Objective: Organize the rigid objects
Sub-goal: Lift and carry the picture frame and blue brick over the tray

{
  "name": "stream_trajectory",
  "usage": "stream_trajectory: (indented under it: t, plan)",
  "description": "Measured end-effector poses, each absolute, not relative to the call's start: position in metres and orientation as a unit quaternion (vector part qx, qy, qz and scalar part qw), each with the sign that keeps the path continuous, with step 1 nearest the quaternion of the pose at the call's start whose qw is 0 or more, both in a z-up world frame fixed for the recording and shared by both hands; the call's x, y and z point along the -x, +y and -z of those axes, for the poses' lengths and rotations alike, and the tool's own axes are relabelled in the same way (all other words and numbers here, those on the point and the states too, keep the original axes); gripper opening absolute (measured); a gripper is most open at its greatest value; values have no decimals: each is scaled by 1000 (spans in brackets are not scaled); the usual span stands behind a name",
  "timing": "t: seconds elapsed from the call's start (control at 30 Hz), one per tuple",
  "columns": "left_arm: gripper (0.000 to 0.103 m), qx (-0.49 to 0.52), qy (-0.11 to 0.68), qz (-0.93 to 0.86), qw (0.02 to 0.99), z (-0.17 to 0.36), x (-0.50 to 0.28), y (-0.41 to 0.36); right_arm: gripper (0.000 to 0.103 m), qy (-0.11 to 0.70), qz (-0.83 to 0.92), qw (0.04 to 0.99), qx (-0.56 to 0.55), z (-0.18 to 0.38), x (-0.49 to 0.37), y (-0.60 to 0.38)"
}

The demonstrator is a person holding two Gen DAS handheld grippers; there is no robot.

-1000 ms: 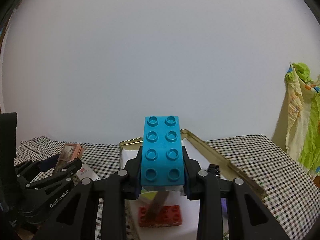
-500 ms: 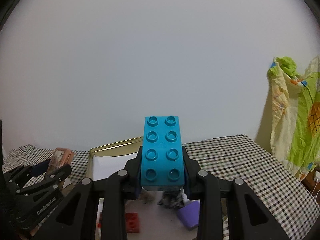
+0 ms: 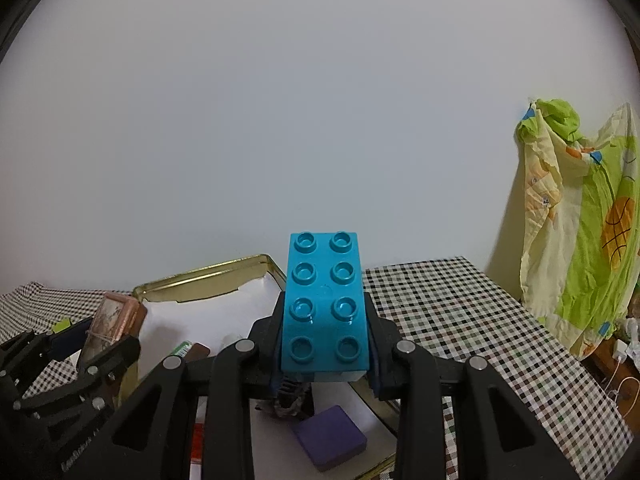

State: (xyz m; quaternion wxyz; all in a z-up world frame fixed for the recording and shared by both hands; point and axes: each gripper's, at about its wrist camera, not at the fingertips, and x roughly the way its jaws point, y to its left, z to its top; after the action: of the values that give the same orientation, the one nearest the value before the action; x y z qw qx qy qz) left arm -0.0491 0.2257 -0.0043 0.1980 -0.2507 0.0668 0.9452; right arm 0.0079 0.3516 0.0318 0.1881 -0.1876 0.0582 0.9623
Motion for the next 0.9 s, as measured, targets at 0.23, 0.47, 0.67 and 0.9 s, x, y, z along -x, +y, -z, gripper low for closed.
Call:
stream_trajectory:
  t: [0.23, 0.47, 0.67, 0.9]
  plan:
    - [45, 268, 74, -936, 216, 8, 45, 236, 34, 47, -959, 186, 209, -21, 6, 348]
    - [45, 281, 82, -929, 225, 16, 49, 237, 34, 44, -953, 187, 235, -9, 17, 349]
    - [45, 275, 89, -930, 227, 18, 49, 238, 34, 37, -950, 181, 251, -4, 22, 348]
    - [45, 272, 102, -926, 239, 18, 48, 245, 34, 44, -947, 177, 266, 2, 28, 351]
